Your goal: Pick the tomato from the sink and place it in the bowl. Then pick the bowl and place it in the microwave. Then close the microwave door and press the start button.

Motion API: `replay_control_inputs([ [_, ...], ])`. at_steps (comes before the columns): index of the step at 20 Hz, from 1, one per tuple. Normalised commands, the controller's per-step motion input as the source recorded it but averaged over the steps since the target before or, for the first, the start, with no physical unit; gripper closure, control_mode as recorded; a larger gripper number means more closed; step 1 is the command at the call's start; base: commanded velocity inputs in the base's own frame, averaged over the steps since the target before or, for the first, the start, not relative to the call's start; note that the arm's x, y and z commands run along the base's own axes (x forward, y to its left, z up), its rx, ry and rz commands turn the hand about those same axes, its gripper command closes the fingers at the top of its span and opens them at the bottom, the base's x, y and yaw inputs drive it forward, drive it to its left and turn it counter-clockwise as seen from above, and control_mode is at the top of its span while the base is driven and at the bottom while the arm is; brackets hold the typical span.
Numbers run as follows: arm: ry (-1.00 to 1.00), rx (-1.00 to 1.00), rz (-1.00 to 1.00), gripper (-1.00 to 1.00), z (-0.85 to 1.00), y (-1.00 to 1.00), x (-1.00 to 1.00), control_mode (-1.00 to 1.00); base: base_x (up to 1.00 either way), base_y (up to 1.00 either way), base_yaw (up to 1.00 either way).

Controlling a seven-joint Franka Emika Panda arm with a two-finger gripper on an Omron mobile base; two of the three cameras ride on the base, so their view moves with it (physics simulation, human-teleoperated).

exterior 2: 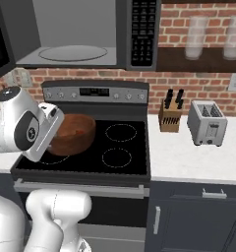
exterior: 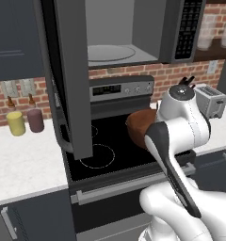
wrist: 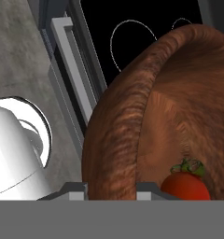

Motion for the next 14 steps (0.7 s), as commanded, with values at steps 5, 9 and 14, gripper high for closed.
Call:
replay_control_inputs([
  [5,-0.03,0.00,0.02,1.00,0.21,0.00,0.08,-1.00,0.17,0.00,0.01],
  [9,-0.08,0.00,0.09,1.00,0.81,0.00,0.44,-1.00,0.00,0.00,0.00],
  [14,-0.05,0.00,0.09,1.00,0.83,0.07,0.94,-1.00,0.00,0.00,0.00],
])
